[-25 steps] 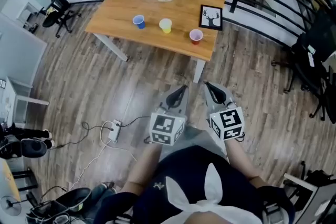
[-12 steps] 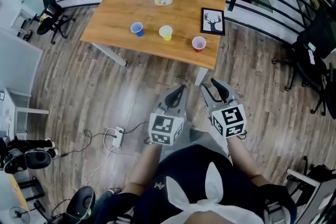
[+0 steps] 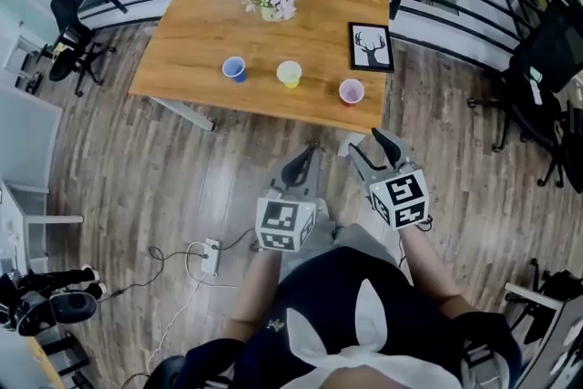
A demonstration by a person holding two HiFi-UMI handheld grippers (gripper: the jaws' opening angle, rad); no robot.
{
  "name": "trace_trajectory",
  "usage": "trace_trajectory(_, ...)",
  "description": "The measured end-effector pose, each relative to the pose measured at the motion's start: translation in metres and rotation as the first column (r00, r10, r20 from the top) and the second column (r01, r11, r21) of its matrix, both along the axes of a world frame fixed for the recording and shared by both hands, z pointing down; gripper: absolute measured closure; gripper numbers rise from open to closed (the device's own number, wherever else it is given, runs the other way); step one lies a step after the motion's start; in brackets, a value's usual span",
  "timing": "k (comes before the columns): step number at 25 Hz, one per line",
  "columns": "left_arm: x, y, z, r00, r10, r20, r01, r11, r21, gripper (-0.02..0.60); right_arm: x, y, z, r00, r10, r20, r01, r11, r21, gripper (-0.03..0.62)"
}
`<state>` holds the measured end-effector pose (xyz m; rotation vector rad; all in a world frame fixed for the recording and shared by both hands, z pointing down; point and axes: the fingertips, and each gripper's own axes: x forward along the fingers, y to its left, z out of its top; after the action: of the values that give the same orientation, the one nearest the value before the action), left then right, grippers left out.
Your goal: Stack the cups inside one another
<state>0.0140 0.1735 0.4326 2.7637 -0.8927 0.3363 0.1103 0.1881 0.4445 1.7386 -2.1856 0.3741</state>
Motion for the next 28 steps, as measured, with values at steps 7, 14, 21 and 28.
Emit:
trace_trajectory(7,-0.013,-0.025,0.005,1.0,0.025,0.005,-0.025,1.0,-0.001,0.565,0.0,-0.023,0.017,0.999,0.023,-0.035,-0.025,0.998,-0.059,0.316)
trace_trajectory(14,-0.023,-0.045,0.005,1.0,0.026,0.002,-0.026,1.0,-0.002,0.565,0.008,-0.044,0.021,0.999,0.035,-0.036,-0.038,0.997,-0.07,0.312)
trace_trajectory(21,-0.017,-0.079,0.022,0.999,0.021,0.046,-0.02,1.0,-0.019,0.565,0.023,-0.086,0.038,0.999,0.042,-0.011,-0.043,0.995,-0.088,0.269)
trace_trajectory(28,-0.012,-0.127,0.034,0.991,0.058,0.122,-0.053,0.998,-0.046,0.565,0.05,-0.126,0.076,0.997,0.059,-0.047,-0.067,0.978,-0.198,0.227)
